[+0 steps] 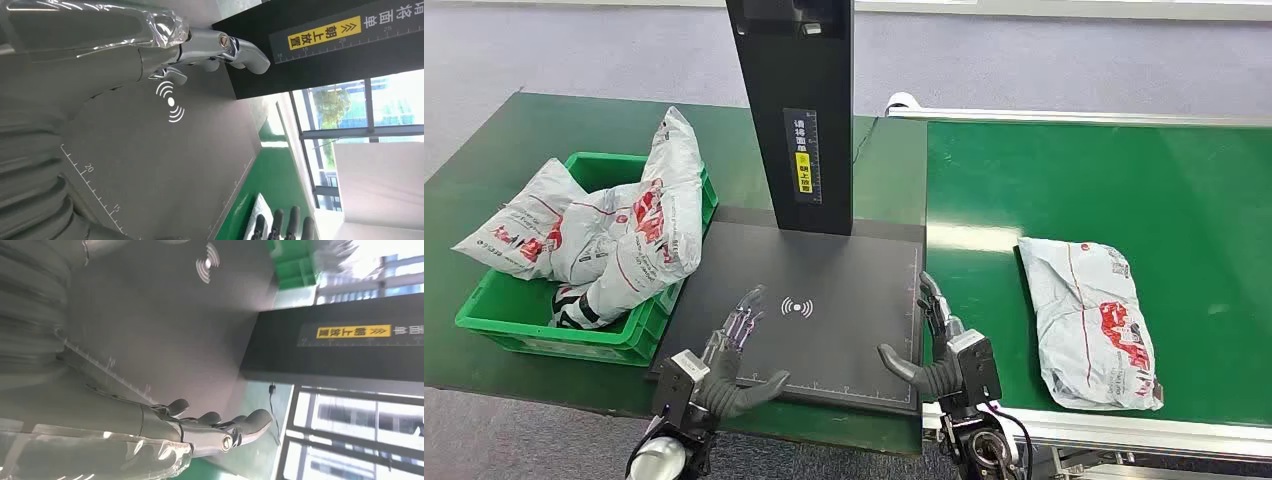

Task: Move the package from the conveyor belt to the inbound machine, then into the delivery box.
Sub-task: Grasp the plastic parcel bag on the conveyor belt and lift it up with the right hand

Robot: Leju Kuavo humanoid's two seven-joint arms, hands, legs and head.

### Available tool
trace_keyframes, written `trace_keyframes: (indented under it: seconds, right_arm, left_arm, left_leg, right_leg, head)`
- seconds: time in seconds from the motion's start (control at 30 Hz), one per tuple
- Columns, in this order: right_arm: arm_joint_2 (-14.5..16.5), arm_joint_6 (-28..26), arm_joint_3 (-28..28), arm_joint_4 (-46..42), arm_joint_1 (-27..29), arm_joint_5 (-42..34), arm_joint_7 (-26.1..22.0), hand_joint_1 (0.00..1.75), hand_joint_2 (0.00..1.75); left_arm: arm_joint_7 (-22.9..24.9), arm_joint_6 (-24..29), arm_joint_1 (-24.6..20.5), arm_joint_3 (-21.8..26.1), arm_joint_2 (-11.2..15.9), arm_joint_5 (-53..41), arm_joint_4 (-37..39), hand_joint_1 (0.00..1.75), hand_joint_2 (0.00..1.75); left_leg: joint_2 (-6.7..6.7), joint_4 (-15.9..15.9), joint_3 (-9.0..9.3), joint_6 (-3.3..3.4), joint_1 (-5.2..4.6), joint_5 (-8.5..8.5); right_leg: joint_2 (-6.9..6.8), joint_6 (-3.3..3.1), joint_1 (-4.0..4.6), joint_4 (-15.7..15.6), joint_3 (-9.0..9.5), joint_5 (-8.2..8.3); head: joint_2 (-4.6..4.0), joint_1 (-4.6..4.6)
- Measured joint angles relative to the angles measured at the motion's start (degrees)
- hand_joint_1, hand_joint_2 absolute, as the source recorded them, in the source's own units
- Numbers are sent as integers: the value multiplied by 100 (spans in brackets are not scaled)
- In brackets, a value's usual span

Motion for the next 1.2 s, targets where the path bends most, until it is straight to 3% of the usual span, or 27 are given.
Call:
trace_keyframes:
  seconds: [0.13, 0.37, 0.6, 0.8, 0.9, 1.03, 1.2]
  right_arm:
    - [-153, -493, -52, -93, -60, 407, 133, 0, 175]
    - [-789, -1263, -639, -292, -353, 1839, 1064, 0, 175]
    - [-1280, -1296, -1387, -318, -416, 3302, 2054, 0, 175]
    - [-1482, -1296, -1599, -318, -406, 4005, 2570, 0, 175]
    - [-1538, -997, -1633, -309, -406, 4474, 3032, 0, 175]
    - [-1603, -80, -1667, -145, -406, 5321, 3850, 0, 175]
    - [-1616, 407, -1680, 122, -410, 5548, 3982, 0, 175]
  left_arm:
    - [1, 16, 30, 4, 6, 0, -29, 0, 175]
    - [2, 25, 193, 98, 50, 0, -233, 0, 175]
    - [102, -32, 266, 176, 60, -60, -376, 0, 175]
    - [142, -36, 289, 193, 60, -82, -443, 0, 175]
    - [183, -34, 293, 202, 60, -112, -454, 0, 175]
    - [289, -7, 288, 225, 52, -172, -458, 0, 175]
    - [361, 33, 265, 232, 37, -196, -458, 0, 175]
  left_leg:
    - [0, 0, 0, 0, -1, 0]
    - [-2, 2, 0, 1, -7, 0]
    - [-8, 2, -1, 1, -6, -1]
    - [-6, 2, 0, 1, -6, -1]
    - [-7, 2, 0, 1, -6, 0]
    - [-8, 2, -1, 1, -6, 0]
    - [-8, 2, 0, 1, -6, -1]
  right_leg:
    - [0, 0, -1, 0, 0, 0]
    - [-1, 4, -9, 0, 1, 3]
    - [-2, 5, -9, -1, 0, 3]
    - [-1, 5, -9, -1, 0, 3]
    - [-1, 5, -9, -1, 0, 3]
    - [-1, 5, -9, -1, 0, 3]
    - [-1, 5, -9, -1, 0, 3]
  head:
    - [0, 0]
    - [0, -1]
    - [0, -1]
    - [0, -1]
    - [0, -1]
    - [0, -1]
    - [0, -1]
